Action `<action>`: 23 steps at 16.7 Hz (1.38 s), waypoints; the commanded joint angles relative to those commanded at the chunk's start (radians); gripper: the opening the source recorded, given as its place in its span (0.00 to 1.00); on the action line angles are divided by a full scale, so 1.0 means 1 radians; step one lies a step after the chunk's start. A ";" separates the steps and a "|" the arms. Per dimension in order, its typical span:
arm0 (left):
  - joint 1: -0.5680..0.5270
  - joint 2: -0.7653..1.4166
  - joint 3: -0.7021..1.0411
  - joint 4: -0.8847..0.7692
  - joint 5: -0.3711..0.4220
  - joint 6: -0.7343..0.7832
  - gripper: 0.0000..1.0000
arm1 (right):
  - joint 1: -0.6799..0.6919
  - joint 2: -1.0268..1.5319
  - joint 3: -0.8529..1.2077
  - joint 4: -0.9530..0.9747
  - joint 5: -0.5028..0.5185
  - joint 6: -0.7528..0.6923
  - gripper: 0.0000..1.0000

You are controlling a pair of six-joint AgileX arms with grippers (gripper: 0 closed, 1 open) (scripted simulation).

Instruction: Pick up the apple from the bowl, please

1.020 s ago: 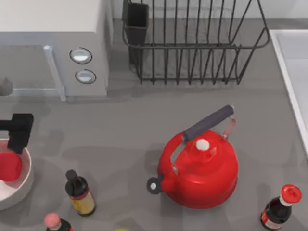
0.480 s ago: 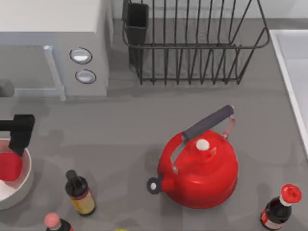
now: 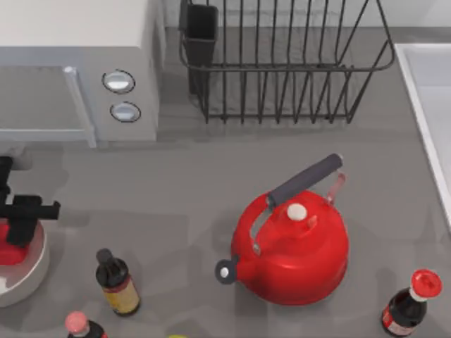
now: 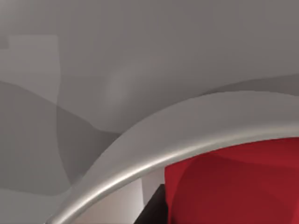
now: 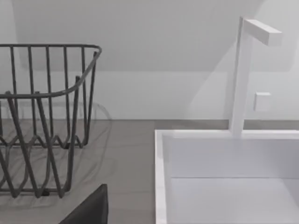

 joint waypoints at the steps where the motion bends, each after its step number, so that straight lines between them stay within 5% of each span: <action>1: 0.001 0.018 -0.021 0.033 0.000 0.001 1.00 | 0.000 0.000 0.000 0.000 0.000 0.000 1.00; 7: 0.001 0.041 -0.047 0.070 0.000 0.001 1.00 | 0.000 0.000 0.000 0.000 0.000 0.000 1.00; 20: 0.001 0.041 -0.047 0.070 0.000 0.001 0.02 | 0.000 0.000 0.000 0.000 0.000 0.000 1.00; 23: 0.001 0.041 -0.047 0.070 0.000 0.001 0.00 | 0.000 0.000 0.000 0.000 0.000 0.000 1.00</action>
